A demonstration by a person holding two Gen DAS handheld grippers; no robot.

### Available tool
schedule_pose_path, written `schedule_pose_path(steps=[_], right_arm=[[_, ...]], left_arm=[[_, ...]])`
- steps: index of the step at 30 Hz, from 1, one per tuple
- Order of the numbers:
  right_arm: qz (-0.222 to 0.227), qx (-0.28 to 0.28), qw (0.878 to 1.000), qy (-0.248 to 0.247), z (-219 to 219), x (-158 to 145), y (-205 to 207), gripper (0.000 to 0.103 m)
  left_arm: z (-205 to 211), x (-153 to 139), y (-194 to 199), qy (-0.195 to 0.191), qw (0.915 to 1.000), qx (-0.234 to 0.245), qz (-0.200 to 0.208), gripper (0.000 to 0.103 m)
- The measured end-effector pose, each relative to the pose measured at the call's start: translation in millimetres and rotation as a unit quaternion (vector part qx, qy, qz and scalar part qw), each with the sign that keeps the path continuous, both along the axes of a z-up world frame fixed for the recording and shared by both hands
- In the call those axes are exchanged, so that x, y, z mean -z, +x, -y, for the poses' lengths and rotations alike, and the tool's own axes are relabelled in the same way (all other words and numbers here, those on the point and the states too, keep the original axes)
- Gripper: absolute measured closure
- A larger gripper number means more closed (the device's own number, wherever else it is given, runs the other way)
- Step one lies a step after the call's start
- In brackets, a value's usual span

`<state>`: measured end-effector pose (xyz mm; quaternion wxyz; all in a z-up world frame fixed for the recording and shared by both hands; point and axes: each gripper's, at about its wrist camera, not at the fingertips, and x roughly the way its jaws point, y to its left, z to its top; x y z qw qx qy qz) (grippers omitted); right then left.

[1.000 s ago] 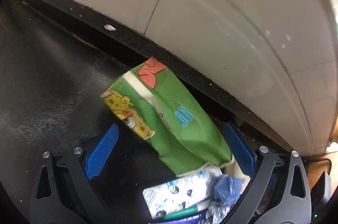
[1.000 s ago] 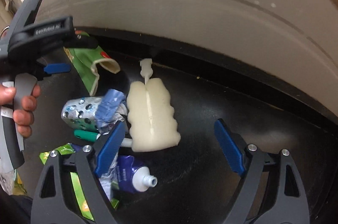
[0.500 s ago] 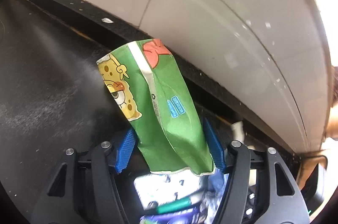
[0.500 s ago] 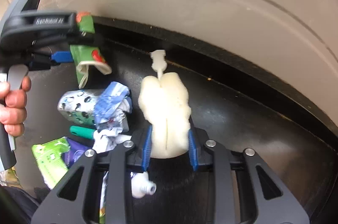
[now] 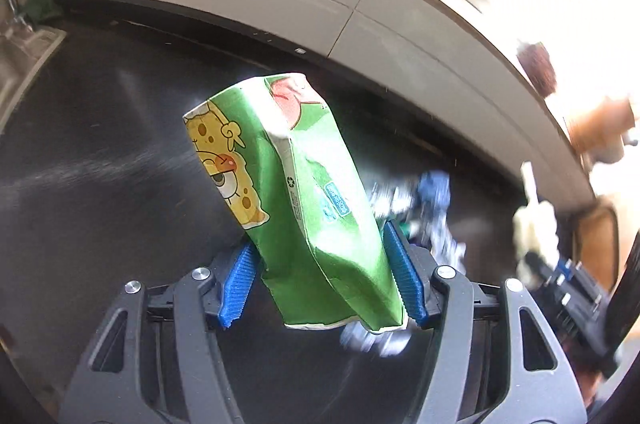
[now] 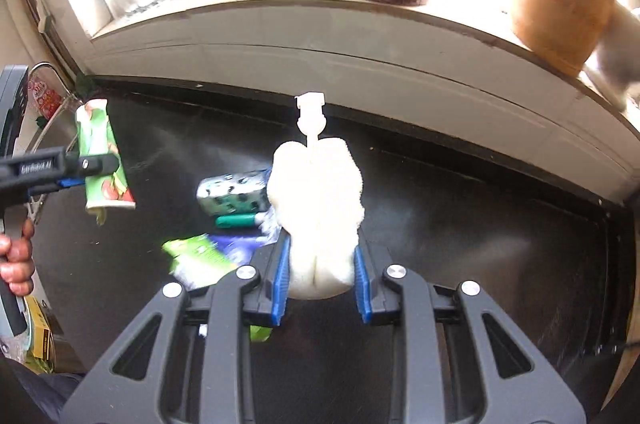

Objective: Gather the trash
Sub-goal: 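Grasp the green cartoon snack bag with the left tool while the right tool grasps the white foam block, then carry the snack bag and white foam block to the bin and open both tools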

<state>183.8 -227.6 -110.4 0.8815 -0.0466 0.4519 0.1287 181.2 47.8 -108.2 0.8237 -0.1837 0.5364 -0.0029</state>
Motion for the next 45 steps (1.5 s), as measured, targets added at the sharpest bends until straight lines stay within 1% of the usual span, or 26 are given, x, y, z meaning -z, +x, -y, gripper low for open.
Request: schedule_pose_path(steps=[1, 2, 3, 4, 7, 10, 13, 18, 22, 24, 27, 30, 33, 34, 36, 37, 38, 39, 40, 41, 42, 43, 44, 45], right_arm=[[0.004, 0.0, 1.0, 0.003, -3.6, -4.4, -14.1, 0.076], [0.005, 0.001, 1.0, 0.005, -2.0, -9.5, -11.1, 0.076], [0.007, 0.001, 1.0, 0.007, -4.3, -12.5, -20.4, 0.076], [0.008, 0.001, 1.0, 0.008, -7.9, -16.4, -28.2, 0.076], [0.009, -0.006, 1.0, 0.007, -22.7, -16.8, -57.2, 0.076], [0.008, -0.012, 1.0, 0.005, -34.3, -12.9, -73.4, 0.076], [0.009, -0.017, 1.0, 0.004, -39.2, -11.1, -86.3, 0.076], [0.015, -0.022, 1.0, 0.007, -46.8, -15.6, -93.0, 0.076], [0.021, -0.038, 0.999, 0.012, -62.3, -22.3, -90.5, 0.076], [0.019, -0.054, 0.998, 0.027, -76.0, -26.4, -87.4, 0.076], [0.024, -0.095, 0.995, 0.034, -108.5, -33.7, -83.5, 0.076], [0.032, -0.153, 0.987, 0.038, -155.1, -40.2, -85.7, 0.076], [0.033, -0.23, 0.972, 0.045, -219.3, -43.5, -96.6, 0.076], [0.031, -0.247, 0.967, 0.047, -234.1, -43.4, -100.4, 0.076], [0.022, -0.302, 0.952, 0.052, -281.1, -40.3, -115.7, 0.076], [0.017, -0.325, 0.944, 0.054, -301.9, -38.9, -122.7, 0.076], [0.009, -0.355, 0.933, 0.056, -328.8, -35.4, -132.9, 0.076], [-0.001, -0.384, 0.922, 0.059, -353.9, -31.0, -143.9, 0.075], [-0.006, -0.4, 0.915, 0.06, -368.9, -28.5, -151.2, 0.075], [-0.018, -0.43, 0.901, 0.059, -397.1, -20.8, -166.9, 0.075], [-0.026, -0.447, 0.892, 0.057, -413.3, -15.8, -176.5, 0.075], [-0.039, -0.472, 0.879, 0.055, -437.0, -6.1, -192.6, 0.075], [-0.048, -0.485, 0.871, 0.055, -450.4, -0.2, -201.5, 0.075], [-0.062, -0.504, 0.86, 0.054, -468.9, 10.1, -214.3, 0.075]], left_arm=[[0.4, -3.1, -14.0, 0.011, 0.9999, 0.011, 0.0, 0.042], [-0.9, -6.7, -23.1, 0.019, 0.9997, 0.018, 0.002, 0.042], [-0.6, -9.3, -38.4, 0.031, 0.9991, 0.028, 0.005, 0.042], [-4.6, -14.8, -41.9, 0.039, 0.9986, 0.036, 0.006, 0.042], [-8.3, -17.1, -75.0, 0.06, 0.9962, 0.062, 0.014, 0.042], [-8.8, -16.1, -92.4, 0.071, 0.9945, 0.074, 0.02, 0.042], [-6.1, -26.9, -110.3, 0.075, 0.9935, 0.081, 0.029, 0.042], [-5.9, -30.7, -118.5, 0.088, 0.9914, 0.087, 0.042, 0.042], [-14.7, -38.4, -127.2, 0.107, 0.9894, 0.081, 0.056, 0.042], [-24.2, -44.7, -135.3, 0.123, 0.9877, 0.07, 0.068, 0.042], [-44.9, -55.5, -151.7, 0.142, 0.9855, 0.044, 0.082, 0.042], [-71.7, -65.4, -175.1, 0.157, 0.9834, 0.005, 0.091, 0.042], [-101.0, -71.3, -205.6, 0.172, 0.9798, -0.038, 0.094, 0.042], [-115.4, -71.8, -222.0, 0.177, 0.9782, -0.059, 0.091, 0.042], [-136.6, -70.1, -248.4, 0.184, 0.9747, -0.095, 0.083, 0.042], [-151.5, -66.9, -268.3, 0.185, 0.9725, -0.119, 0.075, 0.042], [-163.8, -63.2, -283.2, 0.184, 0.971, -0.136, 0.068, 0.042], [-178.4, -57.0, -305.1, 0.185, 0.9676, -0.162, 0.056, 0.042], [-188.8, -52.1, -320.9, 0.185, 0.9651, -0.179, 0.047, 0.042], [-199.6, -45.5, -337.7, 0.182, 0.9627, -0.196, 0.037, 0.042], [-212.4, -36.0, -360.3, 0.179, 0.9587, -0.22, 0.024, 0.042], [-220.7, -27.4, -376.6, 0.175, 0.9557, -0.236, 0.015, 0.042], [-228.4, -18.9, -392.0, 0.172, 0.9524, -0.252, 0.006, 0.042], [-238.3, -6.4, -412.8, 0.167, 0.9478, -0.271, -0.006, 0.042]])
